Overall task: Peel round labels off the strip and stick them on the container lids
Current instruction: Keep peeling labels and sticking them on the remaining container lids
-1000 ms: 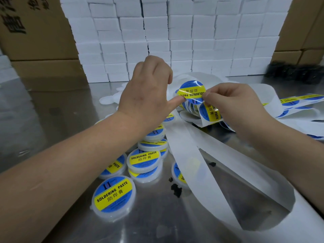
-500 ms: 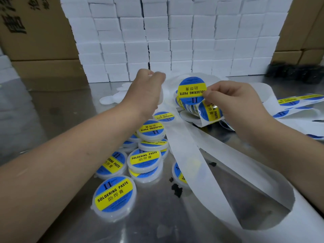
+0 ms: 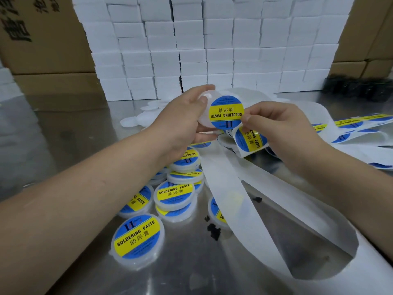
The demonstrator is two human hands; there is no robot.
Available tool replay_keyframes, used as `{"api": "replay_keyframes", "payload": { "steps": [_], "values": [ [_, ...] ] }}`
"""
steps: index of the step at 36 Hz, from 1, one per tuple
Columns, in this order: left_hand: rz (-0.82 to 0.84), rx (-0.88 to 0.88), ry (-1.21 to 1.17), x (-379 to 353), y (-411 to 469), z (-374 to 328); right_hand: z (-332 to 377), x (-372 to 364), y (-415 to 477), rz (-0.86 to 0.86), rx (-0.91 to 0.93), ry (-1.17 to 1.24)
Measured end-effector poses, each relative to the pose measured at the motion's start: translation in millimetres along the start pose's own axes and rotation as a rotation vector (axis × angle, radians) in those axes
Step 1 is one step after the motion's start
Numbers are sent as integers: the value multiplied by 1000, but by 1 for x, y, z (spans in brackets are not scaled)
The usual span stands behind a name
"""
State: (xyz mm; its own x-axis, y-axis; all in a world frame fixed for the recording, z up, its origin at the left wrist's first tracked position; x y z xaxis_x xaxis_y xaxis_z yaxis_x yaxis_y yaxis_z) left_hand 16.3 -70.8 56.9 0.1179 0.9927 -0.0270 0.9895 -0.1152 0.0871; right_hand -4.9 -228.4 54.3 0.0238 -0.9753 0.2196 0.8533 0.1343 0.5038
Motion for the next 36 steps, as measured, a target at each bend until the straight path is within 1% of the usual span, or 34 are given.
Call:
{"api": "replay_keyframes", "payload": {
  "steps": [2, 5, 13, 20, 26, 36],
  "values": [
    [47, 31, -45, 0, 0, 0, 0, -1, 0, 8, 1, 7],
    [95, 52, -175, -1, -2, 0, 0, -2, -1, 32, -5, 13],
    [122, 114, -324, -1, -4, -2, -1, -3, -1, 70, -17, 9],
    [151, 56, -267, -3, -7, -1, -4, -4, -1, 98, -10, -22],
    [167, 21, -207, -4, -9, 1, -6, -2, 1, 137, -5, 16],
    [170, -17, -130, -2, -6, 4, -7, -3, 2, 139, -5, 22]
  ]
}}
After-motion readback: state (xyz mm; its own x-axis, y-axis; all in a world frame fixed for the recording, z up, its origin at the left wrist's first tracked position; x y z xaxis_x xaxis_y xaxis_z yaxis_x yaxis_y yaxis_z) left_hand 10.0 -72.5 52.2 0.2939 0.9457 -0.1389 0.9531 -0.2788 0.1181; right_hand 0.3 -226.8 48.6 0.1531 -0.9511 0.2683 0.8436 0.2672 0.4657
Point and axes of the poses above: each hand's wrist, its own y-axis towards the middle knuckle, its own x-axis out of the back of the hand, z = x × y, the point moved 1 cm from there along y, towards the middle knuckle, and after that the axes turned 7 degrees about x, right-handed, at the moved point
